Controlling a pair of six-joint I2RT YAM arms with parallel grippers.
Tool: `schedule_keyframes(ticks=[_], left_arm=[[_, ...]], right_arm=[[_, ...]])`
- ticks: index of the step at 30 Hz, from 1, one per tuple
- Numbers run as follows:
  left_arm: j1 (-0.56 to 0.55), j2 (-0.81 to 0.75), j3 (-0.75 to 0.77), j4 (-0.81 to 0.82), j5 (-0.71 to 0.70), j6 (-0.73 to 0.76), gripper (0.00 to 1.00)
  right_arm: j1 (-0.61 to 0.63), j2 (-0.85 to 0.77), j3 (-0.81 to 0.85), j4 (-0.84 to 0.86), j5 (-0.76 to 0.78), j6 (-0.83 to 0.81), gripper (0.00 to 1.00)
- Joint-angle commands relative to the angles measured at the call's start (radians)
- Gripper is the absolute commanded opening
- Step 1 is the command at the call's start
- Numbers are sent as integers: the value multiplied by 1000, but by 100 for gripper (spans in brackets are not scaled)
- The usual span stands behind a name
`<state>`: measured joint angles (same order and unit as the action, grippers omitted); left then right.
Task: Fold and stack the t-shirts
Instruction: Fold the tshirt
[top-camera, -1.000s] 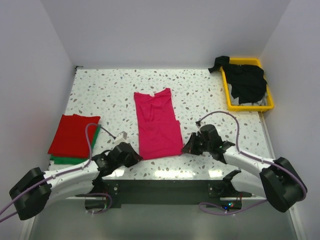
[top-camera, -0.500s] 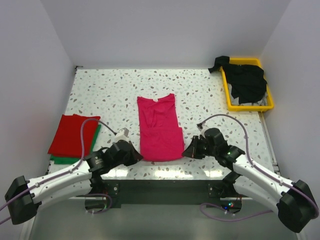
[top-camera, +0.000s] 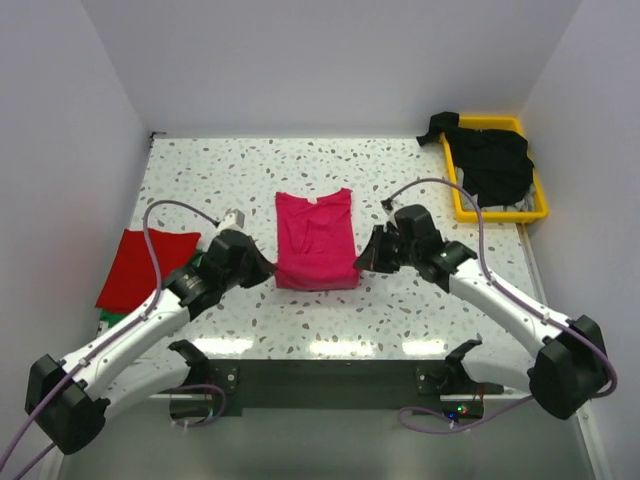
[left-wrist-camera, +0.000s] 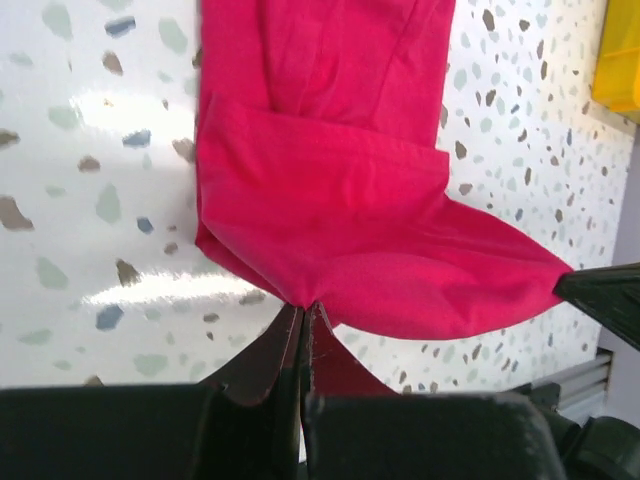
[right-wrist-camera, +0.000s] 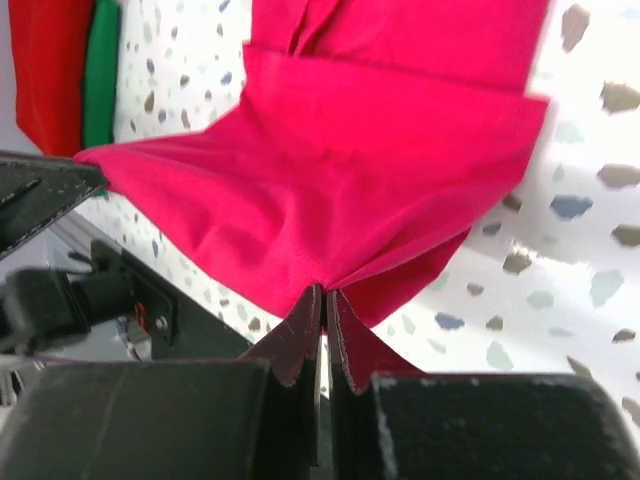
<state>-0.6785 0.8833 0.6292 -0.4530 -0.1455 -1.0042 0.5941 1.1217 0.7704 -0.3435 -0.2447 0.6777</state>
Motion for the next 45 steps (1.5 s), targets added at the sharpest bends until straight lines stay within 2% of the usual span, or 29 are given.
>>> schedule_keyframes(ticks=[1, 3, 7, 12, 15, 20, 27, 29, 30, 32, 33, 34, 36, 38, 41, 43, 44, 45], left_arm=[[82, 81, 125, 54, 93, 153, 0], [132, 146, 173, 62, 125, 194, 0], [240, 244, 219, 144, 239, 226, 0], [362, 423, 325, 237, 365, 228, 0], [408, 541, 438, 292, 389, 225, 0], [473, 779, 642, 289, 414, 263, 0], [525, 1150, 924, 336, 514, 294, 0], [537, 1204, 963, 373, 532, 305, 6], [542, 1247, 995, 373, 531, 305, 17], [557, 1273, 1011, 398, 555, 302, 26], [562, 1273, 1003, 402, 560, 297, 39], [566, 1266, 994, 422, 561, 296, 47], [576, 1228, 968, 430, 549, 300, 60], [577, 1183, 954, 432, 535, 309, 62], [568, 1105, 896, 438, 518, 283, 62], [539, 1067, 830, 426, 477, 256, 55], [524, 1030, 789, 424, 447, 256, 47], [508, 1014, 767, 421, 426, 253, 43]], right_arm=[[-71, 88, 115, 15, -19, -36, 3], [-123, 165, 176, 23, -85, -41, 1], [-169, 266, 294, 23, -114, -52, 1], [-208, 489, 493, 31, -160, -37, 0], [-235, 636, 640, 20, -180, -26, 1], [-293, 857, 893, 11, -225, 6, 0], [-353, 1133, 1130, 64, -281, 77, 2], [-376, 1210, 1184, 81, -286, 100, 4], [-392, 1230, 1195, 118, -304, 127, 5], [-404, 1288, 1240, 133, -318, 146, 16], [-415, 1306, 1262, 118, -327, 143, 23], [-419, 1320, 1311, 97, -326, 135, 32], [-427, 1322, 1328, 58, -314, 96, 39], [-428, 1282, 1311, 38, -274, 62, 44], [-425, 1203, 1245, 38, -222, 28, 45], [-412, 1152, 1177, 26, -150, -4, 45], [-404, 1105, 1156, 11, -124, -38, 45], [-384, 1087, 1118, 12, -99, -52, 45]])
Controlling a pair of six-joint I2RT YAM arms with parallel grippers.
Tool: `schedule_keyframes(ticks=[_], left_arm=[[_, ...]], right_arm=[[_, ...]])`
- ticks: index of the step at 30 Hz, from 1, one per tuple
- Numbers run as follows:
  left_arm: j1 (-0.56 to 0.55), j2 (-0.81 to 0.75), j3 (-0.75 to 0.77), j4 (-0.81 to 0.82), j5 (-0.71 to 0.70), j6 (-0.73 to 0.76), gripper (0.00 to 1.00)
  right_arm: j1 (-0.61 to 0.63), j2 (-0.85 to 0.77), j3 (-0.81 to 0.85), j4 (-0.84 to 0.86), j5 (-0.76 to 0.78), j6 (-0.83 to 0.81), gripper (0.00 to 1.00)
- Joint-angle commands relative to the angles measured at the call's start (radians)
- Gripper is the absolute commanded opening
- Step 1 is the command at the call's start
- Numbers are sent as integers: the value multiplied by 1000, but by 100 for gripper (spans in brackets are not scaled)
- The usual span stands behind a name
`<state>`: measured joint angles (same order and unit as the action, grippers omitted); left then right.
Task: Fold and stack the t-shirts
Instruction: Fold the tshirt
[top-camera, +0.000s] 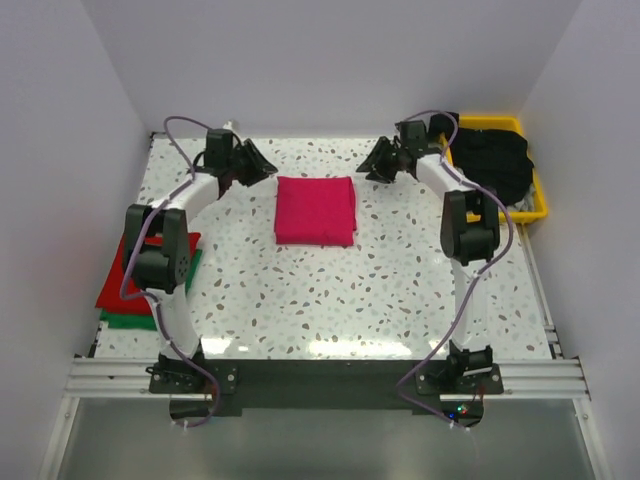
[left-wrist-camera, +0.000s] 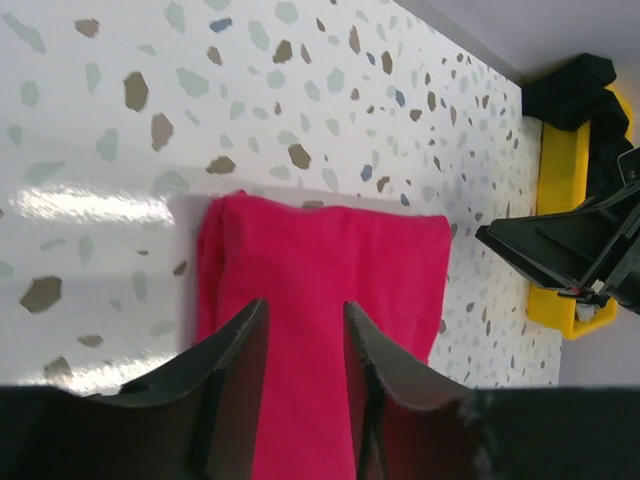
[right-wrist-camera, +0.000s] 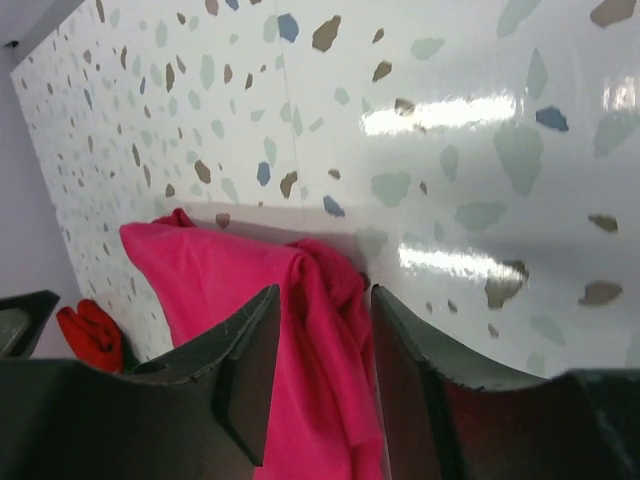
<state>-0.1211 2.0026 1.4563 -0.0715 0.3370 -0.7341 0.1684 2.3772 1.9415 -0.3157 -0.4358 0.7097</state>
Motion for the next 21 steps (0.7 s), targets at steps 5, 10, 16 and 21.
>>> schedule_keyframes(ticks=[5, 10, 16, 21], left_arm=[[-172, -151, -137, 18, -121, -34, 13], [-242, -124, -152, 24, -122, -50, 3], [-275, -90, -227, 56, -110, -67, 0], [-285, -59, -281, 88, -108, -79, 0]], right_arm=[[126, -200, -62, -92, 248, -194, 45], [183, -138, 6, -167, 337, -226, 45], [203, -59, 71, -223, 402, -265, 45], [203, -30, 63, -232, 420, -280, 45]])
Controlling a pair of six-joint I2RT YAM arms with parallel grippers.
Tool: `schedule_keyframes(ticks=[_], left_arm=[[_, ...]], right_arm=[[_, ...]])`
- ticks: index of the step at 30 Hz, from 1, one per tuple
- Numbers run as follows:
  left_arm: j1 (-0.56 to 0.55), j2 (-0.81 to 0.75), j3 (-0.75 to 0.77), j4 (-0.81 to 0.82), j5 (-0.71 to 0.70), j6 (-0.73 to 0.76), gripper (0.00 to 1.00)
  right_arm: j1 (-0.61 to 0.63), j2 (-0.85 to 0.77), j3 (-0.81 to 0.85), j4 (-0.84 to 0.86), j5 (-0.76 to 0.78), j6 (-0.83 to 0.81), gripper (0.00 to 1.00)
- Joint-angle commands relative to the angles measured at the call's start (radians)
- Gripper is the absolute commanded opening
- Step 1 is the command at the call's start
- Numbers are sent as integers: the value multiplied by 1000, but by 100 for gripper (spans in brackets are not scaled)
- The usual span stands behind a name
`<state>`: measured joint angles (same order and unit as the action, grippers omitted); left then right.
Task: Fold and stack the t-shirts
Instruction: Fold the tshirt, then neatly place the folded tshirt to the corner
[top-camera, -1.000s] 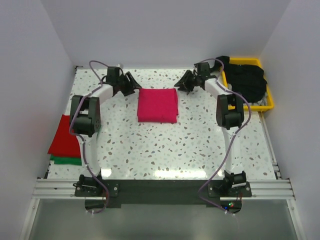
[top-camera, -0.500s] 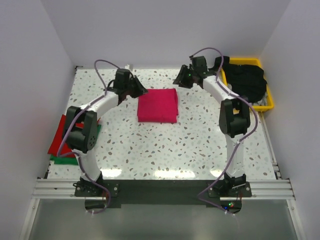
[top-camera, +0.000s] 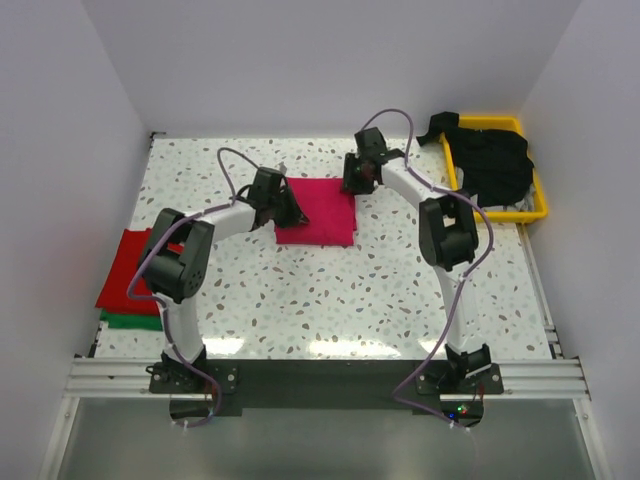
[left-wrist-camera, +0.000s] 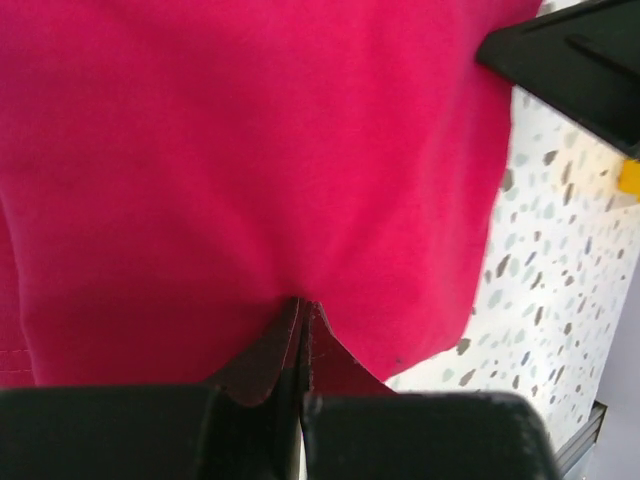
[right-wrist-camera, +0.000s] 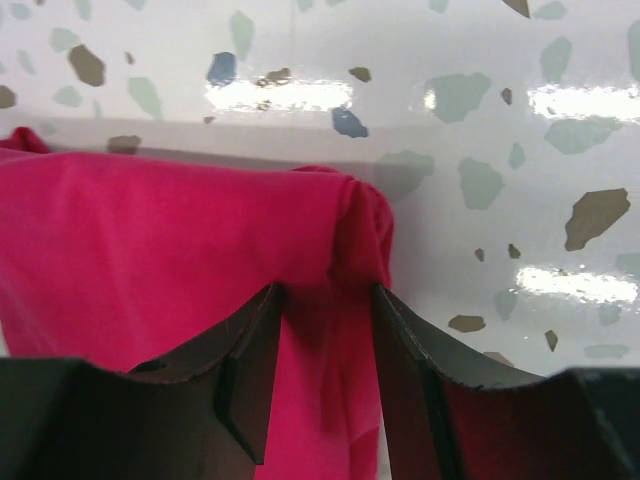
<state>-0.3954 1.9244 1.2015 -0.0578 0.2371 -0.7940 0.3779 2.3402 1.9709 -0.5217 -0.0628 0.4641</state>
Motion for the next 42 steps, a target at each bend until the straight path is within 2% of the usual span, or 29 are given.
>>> schedule_keyframes(ticks=[1, 3, 8, 12, 18, 20, 21, 23, 25, 29, 34, 37, 42], left_arm=[[-13, 24, -45, 76, -7, -22, 0], [-16, 25, -65, 84, -13, -34, 0], [-17, 5, -109, 93, -28, -34, 0], [-17, -15, -105, 90, -21, -27, 0], [-10, -68, -19, 12, -35, 13, 3], [7, -82, 13, -16, -39, 24, 11], [32, -88, 18, -14, -35, 22, 18], [64, -90, 20, -13, -13, 19, 24], [108, -91, 20, -5, 7, 19, 30], [177, -45, 79, -51, 15, 87, 40], [214, 21, 154, -59, 53, 159, 60], [214, 88, 235, -108, 103, 209, 65], [214, 133, 247, -139, 97, 248, 68]], right_arm=[[-7, 10, 34, -27, 44, -38, 45], [-7, 22, 32, -29, 44, -39, 43], [-7, 31, 32, -37, 50, -44, 29], [-10, 22, 52, -49, 55, -48, 30], [-10, -21, 100, -86, 60, -71, 40], [-8, -47, 112, -121, 60, -81, 44], [-10, -61, 100, -127, 89, -81, 44], [-7, -128, 28, -110, 96, -73, 44], [-8, -177, -29, -78, 93, -62, 39], [7, -268, -147, -48, 64, -50, 36], [44, -292, -227, 6, 64, -44, 33], [52, -242, -215, 2, 21, -42, 30], [52, -167, -190, -3, 8, -45, 29]])
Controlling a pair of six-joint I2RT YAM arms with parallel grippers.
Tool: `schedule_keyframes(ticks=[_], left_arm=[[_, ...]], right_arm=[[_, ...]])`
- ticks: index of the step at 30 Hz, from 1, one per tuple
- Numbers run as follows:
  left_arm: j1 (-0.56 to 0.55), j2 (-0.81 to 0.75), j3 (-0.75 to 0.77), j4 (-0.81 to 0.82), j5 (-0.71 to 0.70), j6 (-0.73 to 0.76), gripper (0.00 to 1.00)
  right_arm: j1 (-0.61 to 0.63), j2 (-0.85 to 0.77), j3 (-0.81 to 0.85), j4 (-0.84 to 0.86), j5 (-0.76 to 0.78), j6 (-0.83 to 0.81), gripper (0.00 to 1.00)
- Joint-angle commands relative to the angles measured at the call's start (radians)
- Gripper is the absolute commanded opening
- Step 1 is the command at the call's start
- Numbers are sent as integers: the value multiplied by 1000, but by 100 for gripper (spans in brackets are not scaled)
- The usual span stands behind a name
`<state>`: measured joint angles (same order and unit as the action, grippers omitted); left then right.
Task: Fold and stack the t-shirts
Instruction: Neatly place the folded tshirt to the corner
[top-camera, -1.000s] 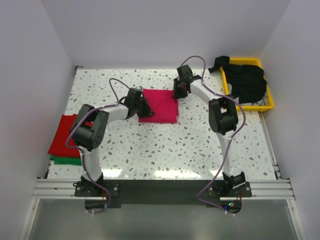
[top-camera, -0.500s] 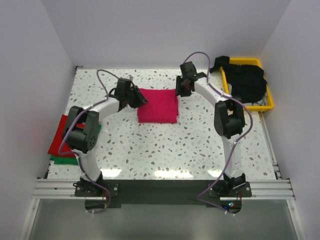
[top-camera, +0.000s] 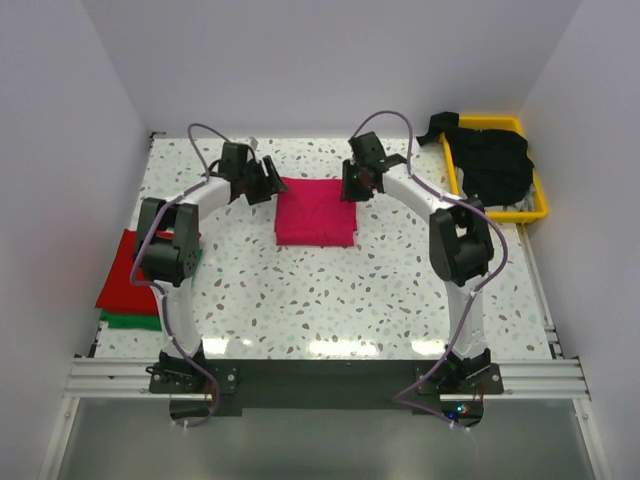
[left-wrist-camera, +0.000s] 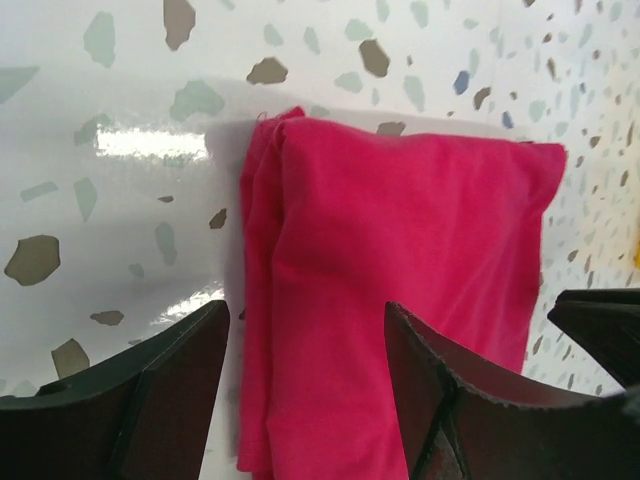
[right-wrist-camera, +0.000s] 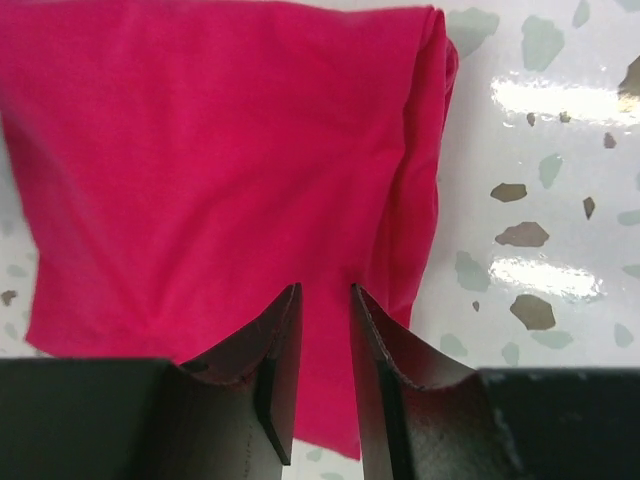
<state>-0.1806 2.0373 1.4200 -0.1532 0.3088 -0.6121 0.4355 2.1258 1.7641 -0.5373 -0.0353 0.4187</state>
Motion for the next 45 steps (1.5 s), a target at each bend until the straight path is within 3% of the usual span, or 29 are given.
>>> schedule_keyframes(ticks=[1, 9, 16, 24, 30, 33, 34, 35, 38, 45], left_arm=[[0, 24, 28, -46, 21, 67, 68], [-10, 73, 16, -75, 12, 86, 69], [-42, 90, 0, -83, -22, 78, 68], [-103, 87, -128, -31, -149, 0, 62], [-166, 116, -133, -31, -212, -76, 55], [-189, 104, -142, -10, -217, -127, 46], [-192, 95, -148, 0, -221, -146, 38], [-194, 75, -165, 9, -220, -165, 21], [-194, 25, -187, 18, -256, -260, 0], [-149, -100, -162, -95, -393, -406, 0]], right_arm=[[-6, 71, 24, -2, -12, -9, 29], [-27, 148, 43, -23, -11, -28, 28], [-67, 140, 5, 3, -34, -14, 21], [-83, 177, 60, -9, -66, -15, 20], [-87, 201, 121, -21, -93, -12, 21], [-87, 206, 165, -32, -104, -9, 23], [-87, 206, 176, -38, -104, -8, 24], [-87, 203, 190, -46, -101, -1, 29], [-86, 166, 218, -58, -95, 11, 40], [-89, -25, 109, -29, -38, 51, 56]])
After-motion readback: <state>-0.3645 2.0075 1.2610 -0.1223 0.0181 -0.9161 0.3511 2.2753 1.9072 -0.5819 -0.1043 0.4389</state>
